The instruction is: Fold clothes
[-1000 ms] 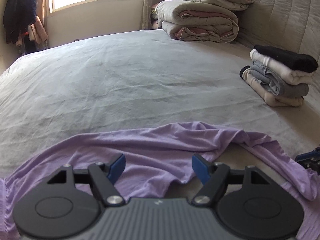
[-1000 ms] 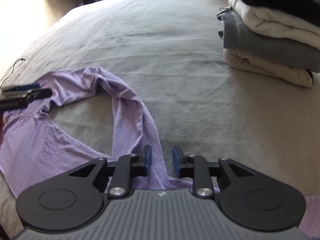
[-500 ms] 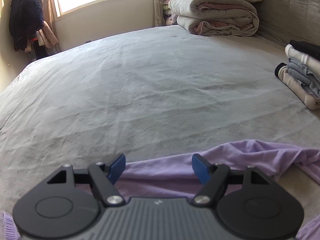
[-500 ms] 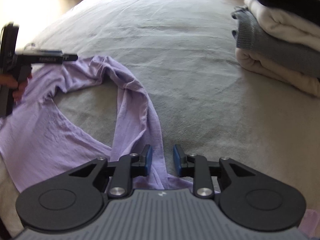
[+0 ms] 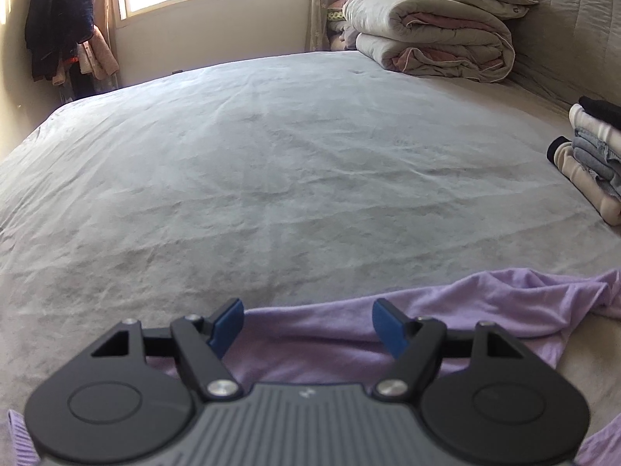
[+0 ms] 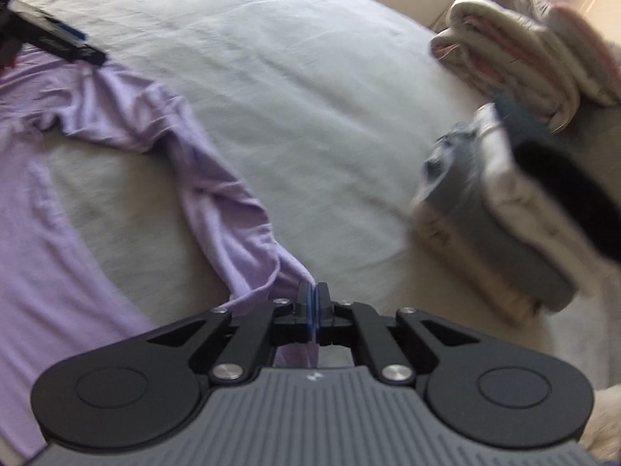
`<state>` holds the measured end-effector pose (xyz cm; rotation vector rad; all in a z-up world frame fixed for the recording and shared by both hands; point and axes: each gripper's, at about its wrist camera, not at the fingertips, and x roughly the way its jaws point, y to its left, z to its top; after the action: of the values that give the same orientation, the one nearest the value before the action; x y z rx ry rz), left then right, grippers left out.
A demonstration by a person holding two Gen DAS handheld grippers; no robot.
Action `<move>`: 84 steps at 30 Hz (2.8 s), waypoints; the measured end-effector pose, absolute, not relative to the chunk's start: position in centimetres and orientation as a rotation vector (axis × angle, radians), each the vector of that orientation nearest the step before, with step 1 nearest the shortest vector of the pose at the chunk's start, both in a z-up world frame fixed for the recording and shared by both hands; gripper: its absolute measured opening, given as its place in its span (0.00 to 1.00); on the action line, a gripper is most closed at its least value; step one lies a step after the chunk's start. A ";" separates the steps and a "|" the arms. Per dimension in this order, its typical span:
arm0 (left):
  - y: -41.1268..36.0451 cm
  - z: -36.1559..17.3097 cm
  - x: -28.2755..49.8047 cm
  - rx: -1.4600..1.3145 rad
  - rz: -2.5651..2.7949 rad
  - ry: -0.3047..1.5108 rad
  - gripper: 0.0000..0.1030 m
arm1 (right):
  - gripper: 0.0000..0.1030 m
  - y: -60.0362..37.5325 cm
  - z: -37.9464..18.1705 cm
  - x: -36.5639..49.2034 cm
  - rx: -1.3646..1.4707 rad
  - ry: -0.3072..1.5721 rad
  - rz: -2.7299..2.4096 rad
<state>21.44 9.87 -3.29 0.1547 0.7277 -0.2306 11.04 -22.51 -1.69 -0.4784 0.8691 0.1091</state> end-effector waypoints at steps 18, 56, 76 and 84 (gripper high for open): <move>13.7 -3.7 23.0 0.183 -0.245 0.764 0.70 | 0.02 -24.2 1.3 21.4 -0.366 0.663 -0.172; 11.5 -4.8 21.6 0.146 -0.067 0.641 0.43 | 0.06 -23.0 -6.3 29.9 -0.489 0.711 -0.189; 7.9 -2.5 16.7 0.002 -0.321 0.642 0.49 | 0.27 -26.0 1.4 20.8 -0.196 0.685 0.023; 8.9 -1.5 12.8 -0.001 -0.254 0.711 0.57 | 0.31 -25.7 0.2 15.4 -0.192 0.717 0.022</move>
<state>12.80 8.91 -1.55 -0.0014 0.7108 -0.2538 15.44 -25.67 0.22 -0.1916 0.7172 0.0216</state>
